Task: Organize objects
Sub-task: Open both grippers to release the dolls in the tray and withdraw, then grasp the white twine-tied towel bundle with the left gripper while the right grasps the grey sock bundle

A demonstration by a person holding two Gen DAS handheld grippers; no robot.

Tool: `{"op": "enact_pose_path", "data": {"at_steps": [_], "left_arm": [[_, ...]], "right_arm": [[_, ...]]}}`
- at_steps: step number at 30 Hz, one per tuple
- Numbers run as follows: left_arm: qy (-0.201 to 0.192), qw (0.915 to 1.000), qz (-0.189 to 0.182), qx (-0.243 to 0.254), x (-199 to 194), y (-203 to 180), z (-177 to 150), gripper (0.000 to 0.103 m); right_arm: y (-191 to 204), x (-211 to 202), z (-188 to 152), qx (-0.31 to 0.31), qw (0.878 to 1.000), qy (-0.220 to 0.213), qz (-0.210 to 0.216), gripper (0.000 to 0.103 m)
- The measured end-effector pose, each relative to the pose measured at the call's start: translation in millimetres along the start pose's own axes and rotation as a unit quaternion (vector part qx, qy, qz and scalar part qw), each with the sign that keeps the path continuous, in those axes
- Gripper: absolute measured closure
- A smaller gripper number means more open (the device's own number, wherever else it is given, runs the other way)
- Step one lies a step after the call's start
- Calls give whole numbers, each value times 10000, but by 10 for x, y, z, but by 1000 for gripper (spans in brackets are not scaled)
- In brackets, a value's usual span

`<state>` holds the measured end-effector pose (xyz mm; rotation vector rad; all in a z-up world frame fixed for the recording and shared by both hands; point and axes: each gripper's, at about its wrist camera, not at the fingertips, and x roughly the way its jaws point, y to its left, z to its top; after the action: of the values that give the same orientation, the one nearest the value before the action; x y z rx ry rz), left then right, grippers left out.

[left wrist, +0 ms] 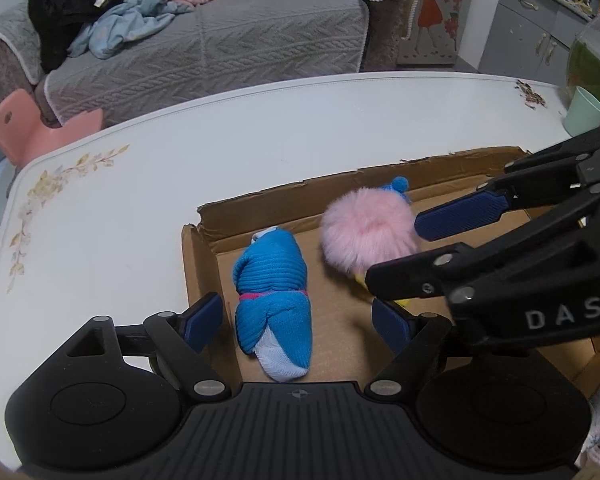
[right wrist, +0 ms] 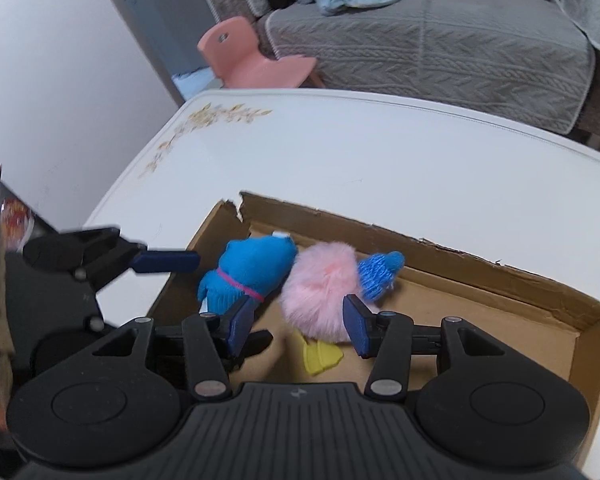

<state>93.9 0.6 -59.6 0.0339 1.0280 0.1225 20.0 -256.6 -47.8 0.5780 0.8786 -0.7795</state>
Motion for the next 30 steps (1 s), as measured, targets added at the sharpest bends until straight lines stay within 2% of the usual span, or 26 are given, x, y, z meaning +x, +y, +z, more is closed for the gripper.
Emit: {"op": "enact_pose_path", "data": {"at_steps": [8, 14, 16, 21, 26, 30], "left_arm": [[-51, 9998, -97, 170, -331, -121, -7, 14], [133, 9988, -16, 472, -631, -170, -140, 10], [261, 9985, -15, 488, -738, -158, -240, 7], [667, 9954, -71, 679, -982, -156, -615, 1], [1279, 9908, -106, 426, -925, -129, -1072, 1], [1560, 9871, -91, 360, -730, -176, -1273, 2]], "right_arm": [[81, -398, -69, -142, 9996, -175, -154, 50], [152, -687, -173, -217, 9988, -290, -332, 48], [179, -805, -292, -236, 9984, -333, -385, 39], [198, -1151, -724, -25, 9975, -440, -544, 31], [169, -1378, -1186, 284, 9950, -455, -845, 28], [-48, -1344, -1448, 904, 9910, -316, -934, 28]]}}
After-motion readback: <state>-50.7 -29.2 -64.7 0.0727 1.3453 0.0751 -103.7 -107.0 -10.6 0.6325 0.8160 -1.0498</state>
